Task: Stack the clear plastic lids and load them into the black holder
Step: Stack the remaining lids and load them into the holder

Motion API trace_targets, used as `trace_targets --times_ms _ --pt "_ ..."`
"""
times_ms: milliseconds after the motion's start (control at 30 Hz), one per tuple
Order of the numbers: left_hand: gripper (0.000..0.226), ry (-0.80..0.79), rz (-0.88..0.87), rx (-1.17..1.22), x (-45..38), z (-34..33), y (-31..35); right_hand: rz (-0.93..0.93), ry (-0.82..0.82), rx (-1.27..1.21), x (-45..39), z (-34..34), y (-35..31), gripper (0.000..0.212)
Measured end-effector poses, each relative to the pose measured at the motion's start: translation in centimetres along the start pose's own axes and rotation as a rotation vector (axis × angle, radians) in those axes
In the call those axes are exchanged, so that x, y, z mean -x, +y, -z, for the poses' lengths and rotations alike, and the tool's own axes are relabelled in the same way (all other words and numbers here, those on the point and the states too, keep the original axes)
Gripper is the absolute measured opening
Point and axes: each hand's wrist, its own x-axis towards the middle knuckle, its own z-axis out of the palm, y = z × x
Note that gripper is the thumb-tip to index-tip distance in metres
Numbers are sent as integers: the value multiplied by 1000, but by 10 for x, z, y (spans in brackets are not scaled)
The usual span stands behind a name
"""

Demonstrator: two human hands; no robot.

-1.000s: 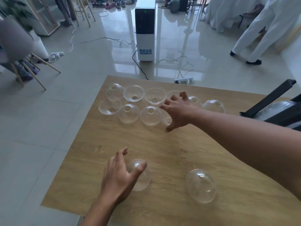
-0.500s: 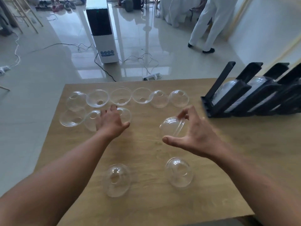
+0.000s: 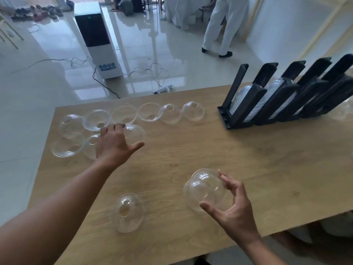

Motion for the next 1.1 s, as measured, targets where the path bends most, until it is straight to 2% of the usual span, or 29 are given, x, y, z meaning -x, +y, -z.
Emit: trace_targets --times_ms 200,300,467,767,1100 --pt "90 145 -34 219 86 45 -2 -45 -67 94 15 -20 26 86" --pt "87 147 42 356 141 51 -9 -4 -42 221 16 -27 29 88" --pt "85 153 132 438 205 30 -15 19 -73 396 12 -31 32 90" --pt "87 110 183 468 227 -25 -13 62 -85 515 9 -35 30 101" --pt "95 96 202 416 232 -42 -17 72 -165 552 11 -37 36 99"
